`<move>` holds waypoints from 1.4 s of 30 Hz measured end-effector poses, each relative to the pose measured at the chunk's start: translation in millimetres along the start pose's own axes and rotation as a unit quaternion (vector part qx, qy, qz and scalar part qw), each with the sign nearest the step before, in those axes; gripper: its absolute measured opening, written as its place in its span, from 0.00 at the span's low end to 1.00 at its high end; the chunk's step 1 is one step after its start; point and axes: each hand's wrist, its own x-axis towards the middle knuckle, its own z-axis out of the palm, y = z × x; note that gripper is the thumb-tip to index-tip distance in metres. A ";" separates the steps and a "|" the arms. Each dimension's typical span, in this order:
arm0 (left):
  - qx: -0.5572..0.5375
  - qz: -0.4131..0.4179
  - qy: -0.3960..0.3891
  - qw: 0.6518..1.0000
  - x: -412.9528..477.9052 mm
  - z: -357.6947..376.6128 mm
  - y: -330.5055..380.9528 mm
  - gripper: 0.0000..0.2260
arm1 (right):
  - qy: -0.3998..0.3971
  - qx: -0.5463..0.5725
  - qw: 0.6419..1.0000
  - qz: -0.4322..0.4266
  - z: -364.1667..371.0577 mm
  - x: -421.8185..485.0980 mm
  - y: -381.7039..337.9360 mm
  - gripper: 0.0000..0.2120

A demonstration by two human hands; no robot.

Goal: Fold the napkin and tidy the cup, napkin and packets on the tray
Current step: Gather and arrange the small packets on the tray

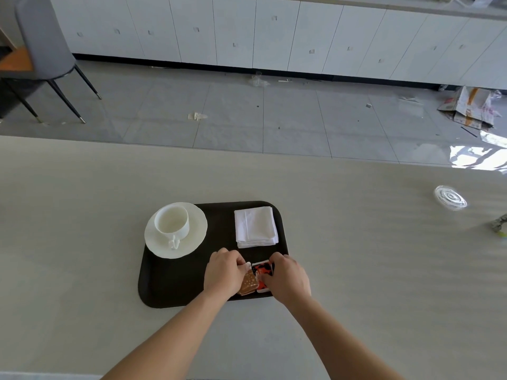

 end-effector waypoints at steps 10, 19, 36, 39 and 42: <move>-0.040 -0.034 0.019 0.998 -17.4 -1.1 -15.1 0.13 | 0.000 -0.003 1.000 0.006 1.8 2.1 0.2 0.12; -0.025 -0.019 0.008 0.999 -20.6 2.5 -13.6 0.15 | 0.005 0.002 1.000 0.001 1.7 -0.1 0.9 0.13; -0.050 -0.035 0.027 0.998 -21.2 1.8 -9.6 0.16 | 0.005 0.008 1.000 0.014 4.9 -0.9 0.9 0.13; -0.051 -0.032 0.023 0.998 -20.6 2.2 -9.0 0.16 | 0.006 0.010 1.000 0.011 5.4 -1.5 0.5 0.13; -0.050 -0.033 0.021 0.998 -19.8 2.2 -8.4 0.17 | 0.006 0.011 1.000 0.011 5.3 -1.7 0.3 0.14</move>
